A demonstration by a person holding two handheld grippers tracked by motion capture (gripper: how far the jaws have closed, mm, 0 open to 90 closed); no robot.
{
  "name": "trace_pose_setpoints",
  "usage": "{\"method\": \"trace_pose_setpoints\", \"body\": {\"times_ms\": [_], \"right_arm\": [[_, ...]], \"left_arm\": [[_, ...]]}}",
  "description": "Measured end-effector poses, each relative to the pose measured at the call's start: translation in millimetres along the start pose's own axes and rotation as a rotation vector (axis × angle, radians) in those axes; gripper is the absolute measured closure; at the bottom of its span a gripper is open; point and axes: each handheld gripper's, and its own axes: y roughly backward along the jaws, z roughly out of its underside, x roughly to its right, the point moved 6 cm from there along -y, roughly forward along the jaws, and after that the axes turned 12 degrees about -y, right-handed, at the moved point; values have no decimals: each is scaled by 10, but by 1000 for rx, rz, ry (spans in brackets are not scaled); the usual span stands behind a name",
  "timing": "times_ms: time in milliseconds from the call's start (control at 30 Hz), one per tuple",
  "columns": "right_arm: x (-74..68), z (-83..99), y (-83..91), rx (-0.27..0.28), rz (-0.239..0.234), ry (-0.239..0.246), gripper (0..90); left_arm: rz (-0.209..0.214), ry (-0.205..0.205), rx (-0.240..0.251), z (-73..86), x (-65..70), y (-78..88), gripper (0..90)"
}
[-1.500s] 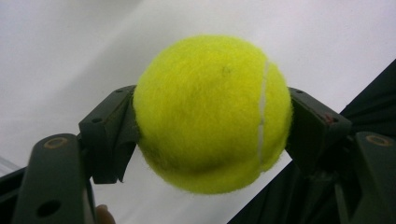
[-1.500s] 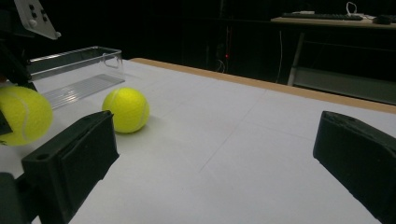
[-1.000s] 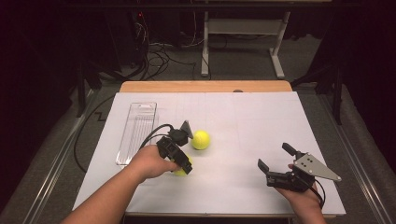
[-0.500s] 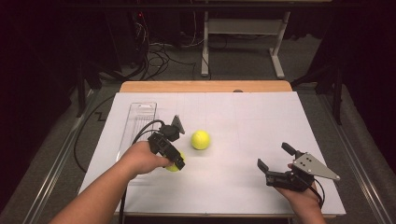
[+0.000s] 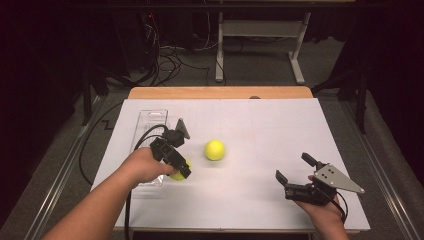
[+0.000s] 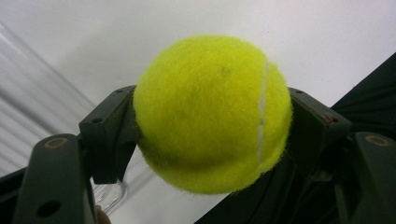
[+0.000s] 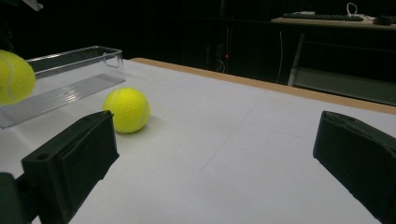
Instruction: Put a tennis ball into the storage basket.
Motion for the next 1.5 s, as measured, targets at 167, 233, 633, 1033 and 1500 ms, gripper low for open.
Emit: {"method": "trace_pose_setpoints", "body": {"times_ms": [167,233,633,1033,1500], "right_arm": [[-4,-2,2,1,0,0,1],[-4,-1,2,1,1,1,1],[1,-5,7,1,0,0,1],[-3,-3,7,0,0,0,1],[-1,1,5,0,-1,-2,1]], "left_arm": [[-11,20,9,42,-59,89,265],[-16,29,16,60,-83,128,265],[-41,60,12,188,-189,296,265],[-52,98,8,351,-316,371,265],[-67,148,8,507,-471,399,265]]}}
